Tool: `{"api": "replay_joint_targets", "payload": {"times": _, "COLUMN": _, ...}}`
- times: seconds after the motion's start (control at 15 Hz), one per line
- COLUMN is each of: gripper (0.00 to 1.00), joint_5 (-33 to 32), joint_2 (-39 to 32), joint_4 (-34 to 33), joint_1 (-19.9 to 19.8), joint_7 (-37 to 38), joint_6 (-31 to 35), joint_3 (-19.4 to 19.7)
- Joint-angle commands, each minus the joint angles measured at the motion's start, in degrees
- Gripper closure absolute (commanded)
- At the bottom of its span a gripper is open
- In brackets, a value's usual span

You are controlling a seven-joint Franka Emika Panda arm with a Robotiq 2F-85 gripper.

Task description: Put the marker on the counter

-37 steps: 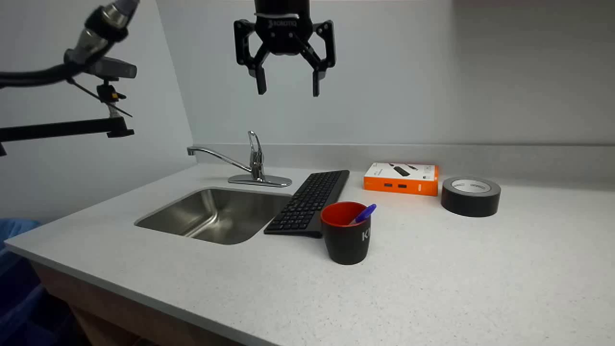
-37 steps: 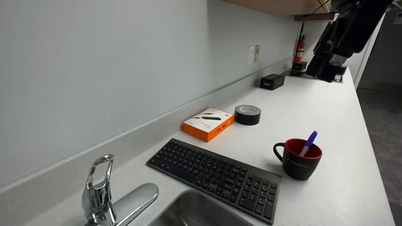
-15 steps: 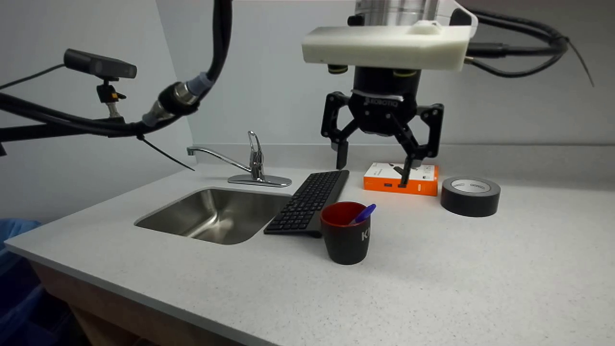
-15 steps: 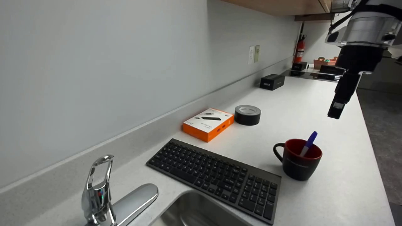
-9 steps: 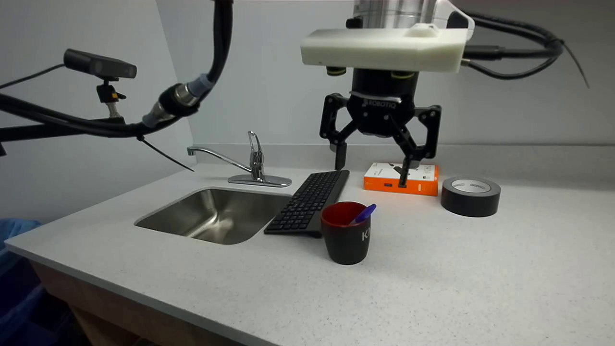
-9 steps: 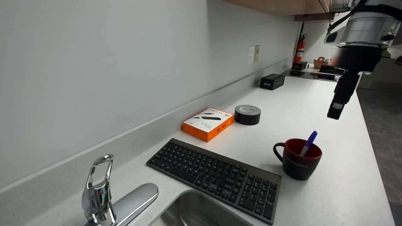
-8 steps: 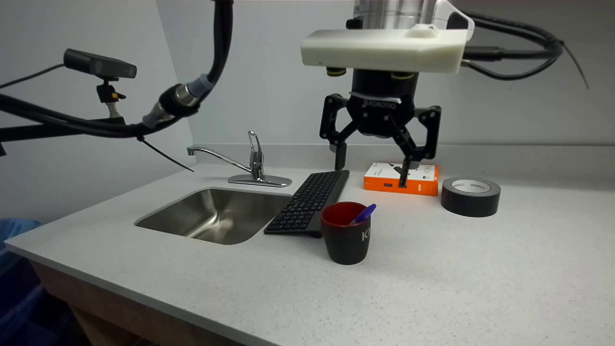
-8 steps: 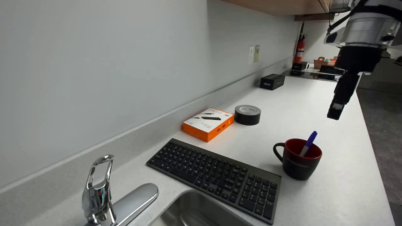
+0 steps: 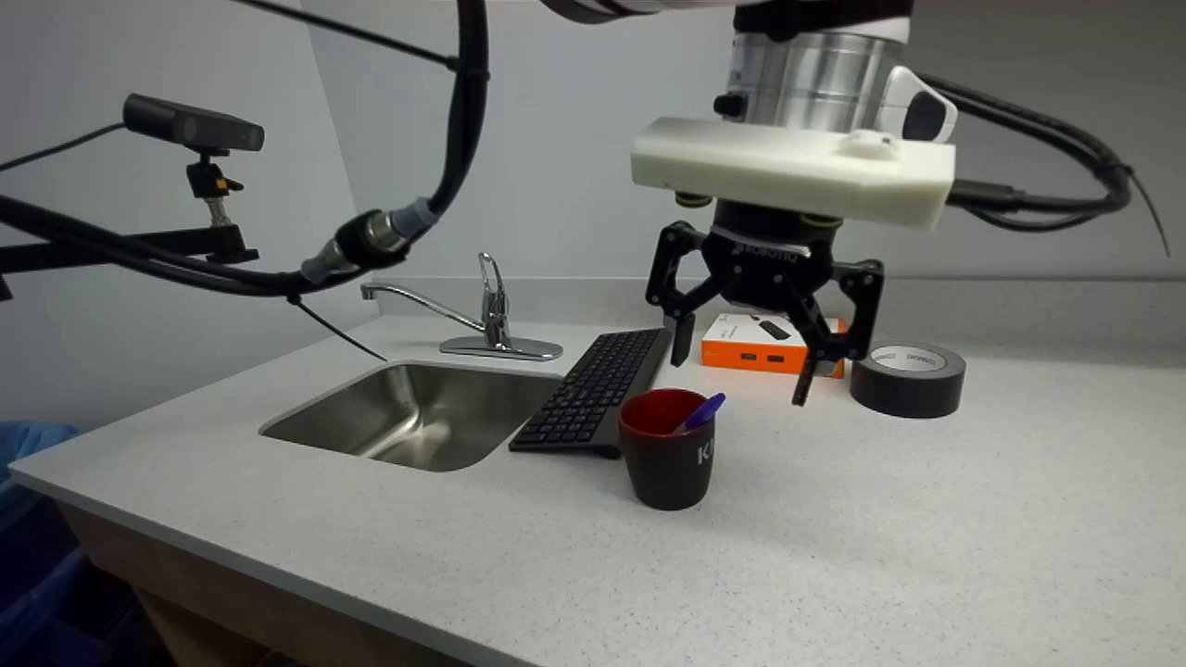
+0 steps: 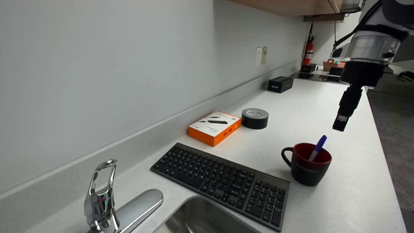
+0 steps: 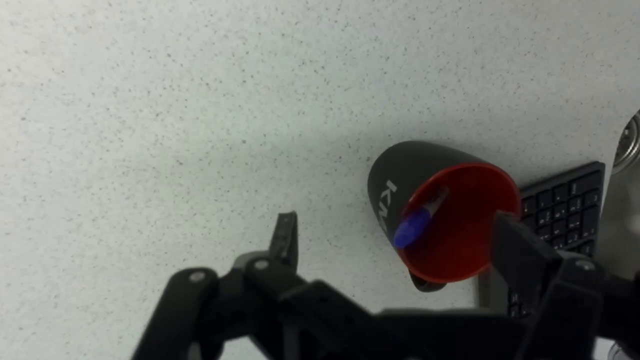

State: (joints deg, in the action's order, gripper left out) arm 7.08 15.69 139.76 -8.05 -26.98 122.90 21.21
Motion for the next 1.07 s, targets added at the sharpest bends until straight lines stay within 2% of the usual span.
{"api": "replay_joint_targets", "payload": {"times": 0.0, "gripper": 0.0, "joint_5": 7.1, "joint_2": -4.29, "joint_4": -0.98, "joint_1": -0.06, "joint_7": -5.8, "joint_6": 3.21, "joint_3": 1.51}}
{"api": "replay_joint_targets", "payload": {"times": 0.47, "gripper": 0.0, "joint_5": 18.46, "joint_2": -9.95, "joint_4": -2.07, "joint_1": -0.7, "joint_7": -13.99, "joint_6": 1.78, "joint_3": 0.41}}
{"api": "replay_joint_targets", "payload": {"times": 0.53, "gripper": 0.05, "joint_5": 19.2, "joint_2": -10.42, "joint_4": -2.2, "joint_1": -0.93, "joint_7": -14.56, "joint_6": 1.59, "joint_3": 0.11}}
{"api": "replay_joint_targets", "payload": {"times": 0.67, "gripper": 0.29, "joint_5": 20.63, "joint_2": -10.94, "joint_4": -2.31, "joint_1": -1.28, "joint_7": -15.76, "joint_6": 1.3, "joint_3": -0.36}}
{"api": "replay_joint_targets", "payload": {"times": 0.8, "gripper": 0.38, "joint_5": 21.48, "joint_2": -11.18, "joint_4": -2.4, "joint_1": -1.54, "joint_7": -16.53, "joint_6": 0.83, "joint_3": -0.72}}
{"api": "replay_joint_targets", "payload": {"times": 1.0, "gripper": 0.62, "joint_5": 21.4, "joint_2": -10.64, "joint_4": -2.26, "joint_1": -1.82, "joint_7": -16.77, "joint_6": -0.05, "joint_3": -0.99}}
